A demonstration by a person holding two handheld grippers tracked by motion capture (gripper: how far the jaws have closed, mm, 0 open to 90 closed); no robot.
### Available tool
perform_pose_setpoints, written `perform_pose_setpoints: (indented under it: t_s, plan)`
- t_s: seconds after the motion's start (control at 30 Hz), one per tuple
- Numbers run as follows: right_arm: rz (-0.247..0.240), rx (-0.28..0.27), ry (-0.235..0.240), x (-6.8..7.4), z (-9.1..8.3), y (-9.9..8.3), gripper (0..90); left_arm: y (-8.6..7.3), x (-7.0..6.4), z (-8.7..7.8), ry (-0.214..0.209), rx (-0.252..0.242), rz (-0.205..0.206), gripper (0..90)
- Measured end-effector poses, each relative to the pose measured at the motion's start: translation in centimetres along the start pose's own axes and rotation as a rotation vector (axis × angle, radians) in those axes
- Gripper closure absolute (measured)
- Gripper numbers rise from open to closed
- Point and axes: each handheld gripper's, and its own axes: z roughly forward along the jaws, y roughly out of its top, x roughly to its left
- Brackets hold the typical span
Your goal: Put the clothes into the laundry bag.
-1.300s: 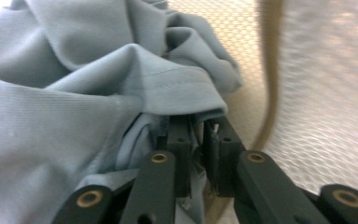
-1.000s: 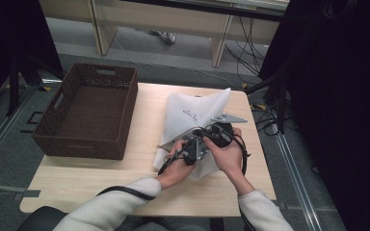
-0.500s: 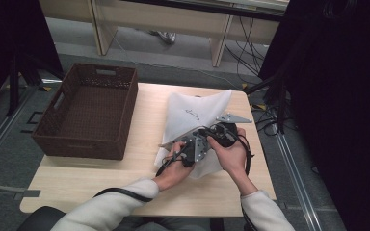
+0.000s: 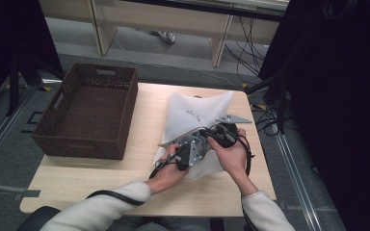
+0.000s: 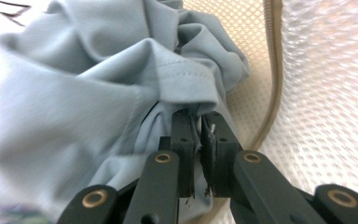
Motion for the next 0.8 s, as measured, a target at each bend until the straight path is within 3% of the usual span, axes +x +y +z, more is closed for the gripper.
perform_pose_setpoints:
  t_s: [0.07,0.23,0.27,0.33,0.4,0.47,0.5,0.53,0.57,0.6,0.67,0.73,0.77,0.8]
  plan:
    - [0.024,0.026,-0.01,0.1,-0.2,-0.1,87.1,-0.3,0.4,-0.9,-0.008,0.012,0.017,81.5]
    - [0.006,0.049,-0.005,-0.4,-0.1,-0.8,87.1,-1.4,1.3,-3.0,-0.016,0.008,-0.014,80.9]
    - [-0.018,0.048,-0.016,-0.7,0.0,-0.9,87.0,-1.7,1.4,-3.4,-0.02,0.004,-0.027,80.8]
    - [-0.028,0.071,-0.022,-0.9,0.0,-1.3,86.9,-2.0,1.8,-4.4,-0.023,0.013,-0.008,80.6]
    - [-0.038,0.111,-0.022,-1.0,0.1,-1.7,86.7,-2.2,2.0,-5.0,-0.02,-0.017,-0.046,80.1]
    - [-0.053,0.132,-0.04,-1.2,0.4,-2.2,86.7,-2.4,2.5,-5.9,-0.021,-0.011,-0.031,79.9]
    - [-0.085,0.151,-0.051,-1.4,0.5,-2.3,86.6,-2.4,2.5,-6.2,-0.022,-0.033,-0.058,79.7]
    - [-0.097,0.164,-0.045,-1.6,0.5,-2.5,86.7,-2.4,2.6,-6.5,-0.019,-0.038,-0.059,79.4]
    - [-0.077,0.182,-0.045,-1.5,0.5,-2.6,86.6,-2.4,2.7,-6.8,-0.016,-0.041,-0.055,79.3]
    - [-0.095,0.203,-0.052,-1.6,0.6,-2.8,86.6,-2.4,2.8,-7.0,-0.018,-0.045,-0.062,79.2]
    - [-0.104,0.226,-0.057,-1.6,0.8,-3.1,86.5,-2.3,2.9,-6.8,-0.044,-0.043,-0.044,78.2]
    - [-0.122,0.2,-0.064,-1.7,1.2,-3.5,86.5,-2.2,2.4,-6.3,-0.091,-0.043,-0.032,77.5]
    - [-0.098,0.258,-0.058,-1.6,0.8,-3.3,86.5,-2.1,2.1,-5.9,-0.108,-0.033,0.003,77.8]
    - [-0.11,0.254,-0.063,-1.7,0.9,-3.4,86.4,-2.0,1.8,-5.4,-0.13,-0.015,0.018,78.0]
